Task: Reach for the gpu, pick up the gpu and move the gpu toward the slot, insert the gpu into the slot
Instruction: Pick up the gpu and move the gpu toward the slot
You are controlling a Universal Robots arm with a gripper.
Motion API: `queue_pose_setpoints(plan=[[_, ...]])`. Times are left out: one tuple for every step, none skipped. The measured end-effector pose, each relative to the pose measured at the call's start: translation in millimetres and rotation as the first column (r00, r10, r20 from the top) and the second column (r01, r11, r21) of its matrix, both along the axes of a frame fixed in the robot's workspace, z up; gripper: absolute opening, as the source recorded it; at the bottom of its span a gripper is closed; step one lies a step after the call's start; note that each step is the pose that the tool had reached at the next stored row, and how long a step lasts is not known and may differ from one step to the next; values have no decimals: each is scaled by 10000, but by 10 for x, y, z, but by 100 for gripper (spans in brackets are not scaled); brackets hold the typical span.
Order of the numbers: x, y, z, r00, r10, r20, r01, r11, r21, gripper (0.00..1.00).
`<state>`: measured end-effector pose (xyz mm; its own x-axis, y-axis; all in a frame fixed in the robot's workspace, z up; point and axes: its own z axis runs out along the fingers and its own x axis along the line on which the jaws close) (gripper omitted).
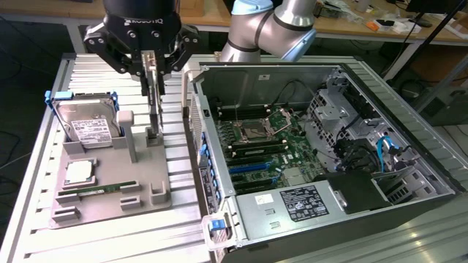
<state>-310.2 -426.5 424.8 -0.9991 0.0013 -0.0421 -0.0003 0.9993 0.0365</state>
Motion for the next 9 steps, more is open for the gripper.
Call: queue_pose_setpoints(plan=[[43,0,3,10000,0,-4,0,10000,1,27],[82,0,6,10000,0,-8,0,10000,2,27],[117,0,8,10000,0,-12,0,10000,2,27],[158,0,15,10000,0,-18,0,10000,4,27],[203,0,60,10000,1,-41,-1,10000,1,27],[219,0,125,10000,1,-52,-1,10000,2,27],[232,0,167,10000,1,-65,-1,10000,1,27],[249,0,191,10000,0,-74,0,10000,1,27],[271,0,203,10000,0,-79,0,10000,3,27]])
